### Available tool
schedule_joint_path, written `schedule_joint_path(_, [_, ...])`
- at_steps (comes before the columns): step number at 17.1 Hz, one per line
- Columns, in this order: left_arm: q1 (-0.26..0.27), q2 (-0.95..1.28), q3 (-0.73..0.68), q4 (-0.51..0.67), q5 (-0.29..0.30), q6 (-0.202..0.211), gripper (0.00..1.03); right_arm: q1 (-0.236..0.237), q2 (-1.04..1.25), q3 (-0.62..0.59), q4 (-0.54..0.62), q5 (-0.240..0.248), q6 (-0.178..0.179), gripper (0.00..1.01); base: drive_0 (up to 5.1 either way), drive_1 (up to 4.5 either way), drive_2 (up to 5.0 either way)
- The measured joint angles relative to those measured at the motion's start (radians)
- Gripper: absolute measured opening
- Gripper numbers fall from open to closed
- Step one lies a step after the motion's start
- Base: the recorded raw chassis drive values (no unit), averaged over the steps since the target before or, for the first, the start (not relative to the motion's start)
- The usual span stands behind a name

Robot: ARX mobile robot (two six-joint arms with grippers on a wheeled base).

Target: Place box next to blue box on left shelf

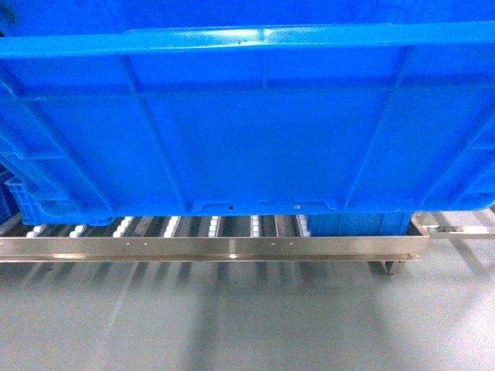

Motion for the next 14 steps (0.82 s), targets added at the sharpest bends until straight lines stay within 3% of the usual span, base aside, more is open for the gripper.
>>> schedule_joint_path(14, [0.007,0.0,0.0,0.004,-0.001,0.004,0.09,0.006,0.002,0.0,0.002,-0.001,0.002,0.09,-4.9,2.45,2.4])
